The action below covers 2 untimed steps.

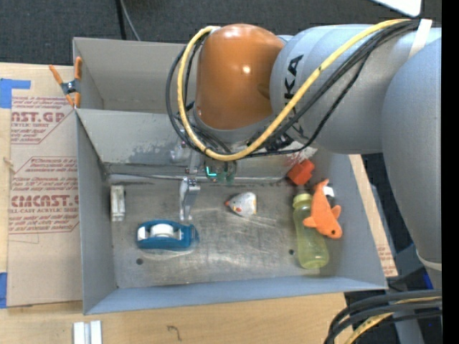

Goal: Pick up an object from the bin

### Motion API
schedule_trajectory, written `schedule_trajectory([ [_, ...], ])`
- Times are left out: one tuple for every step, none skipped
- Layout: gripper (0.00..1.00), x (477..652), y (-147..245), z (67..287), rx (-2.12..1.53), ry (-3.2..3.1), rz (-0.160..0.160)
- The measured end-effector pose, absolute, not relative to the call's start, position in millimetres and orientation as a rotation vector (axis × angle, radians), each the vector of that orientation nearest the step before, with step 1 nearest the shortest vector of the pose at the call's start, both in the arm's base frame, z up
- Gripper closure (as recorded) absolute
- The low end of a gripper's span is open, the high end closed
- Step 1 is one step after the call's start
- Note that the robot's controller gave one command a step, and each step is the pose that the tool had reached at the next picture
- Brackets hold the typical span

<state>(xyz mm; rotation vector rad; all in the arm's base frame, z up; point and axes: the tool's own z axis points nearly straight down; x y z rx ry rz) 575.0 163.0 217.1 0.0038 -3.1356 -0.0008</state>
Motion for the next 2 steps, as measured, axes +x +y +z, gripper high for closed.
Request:
schedule_trajectory([
  [0.00,576.8,162,222,0.002,-3.143,-0.002],
  [0.00,547.1,164,184,0.069,-3.150,-0.003],
])
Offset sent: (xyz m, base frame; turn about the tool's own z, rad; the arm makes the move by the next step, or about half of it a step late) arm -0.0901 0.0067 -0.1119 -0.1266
